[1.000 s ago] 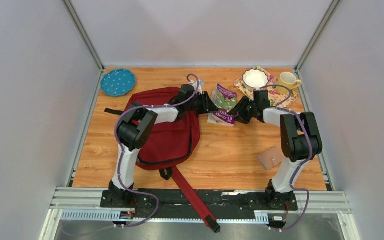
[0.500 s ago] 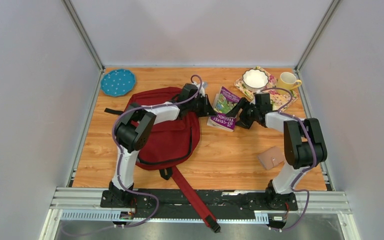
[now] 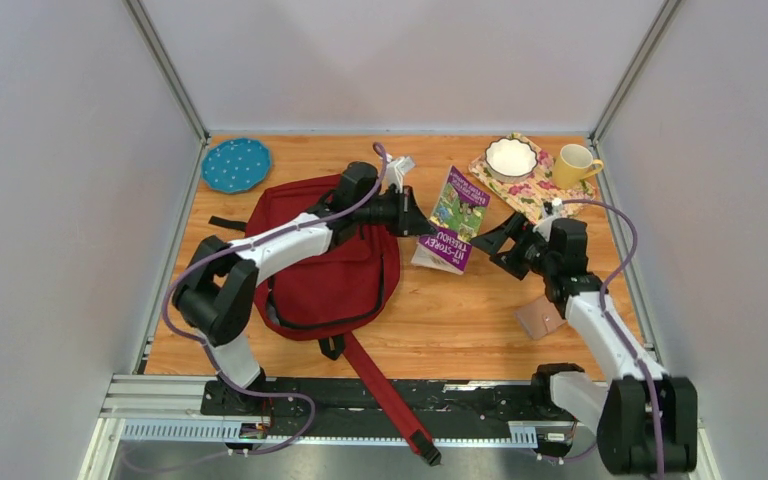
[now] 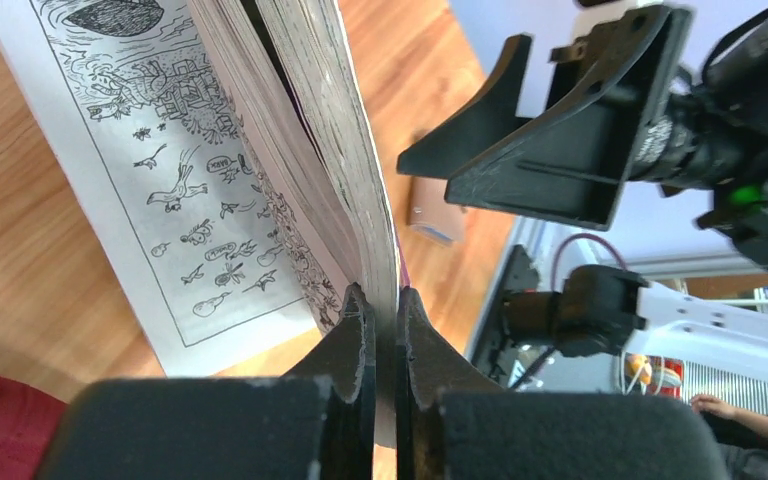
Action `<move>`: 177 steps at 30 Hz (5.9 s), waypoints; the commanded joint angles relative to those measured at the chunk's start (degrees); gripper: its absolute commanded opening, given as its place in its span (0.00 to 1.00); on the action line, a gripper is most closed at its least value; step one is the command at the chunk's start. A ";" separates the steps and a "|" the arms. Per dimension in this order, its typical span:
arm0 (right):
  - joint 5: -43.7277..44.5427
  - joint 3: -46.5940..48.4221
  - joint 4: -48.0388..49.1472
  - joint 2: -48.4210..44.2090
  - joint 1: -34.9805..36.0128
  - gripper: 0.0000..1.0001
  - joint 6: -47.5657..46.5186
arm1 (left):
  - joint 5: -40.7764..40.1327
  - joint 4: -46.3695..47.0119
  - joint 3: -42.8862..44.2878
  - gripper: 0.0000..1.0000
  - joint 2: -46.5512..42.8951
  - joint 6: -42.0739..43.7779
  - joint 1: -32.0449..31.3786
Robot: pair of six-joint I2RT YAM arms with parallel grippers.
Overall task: Pack the student bag
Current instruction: Pick up the book from the center of the board, then place the book in the student bag.
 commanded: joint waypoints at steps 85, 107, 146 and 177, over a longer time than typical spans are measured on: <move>-40.83 4.31 4.65 -28.75 6.02 0.00 8.13 | 15.10 80.76 -29.74 0.57 -15.84 -38.23 -6.45; 11.82 5.31 -30.33 -40.41 6.37 0.88 1.65 | -24.98 20.72 -39.28 0.00 -47.02 -2.53 -6.36; 17.44 -8.78 35.95 -12.93 45.75 0.94 22.58 | -40.79 78.46 -64.55 0.00 -51.00 -33.12 -6.27; 15.77 -9.39 43.33 -7.39 45.84 0.85 24.77 | -37.37 81.28 -60.59 0.00 -47.57 -36.64 -6.27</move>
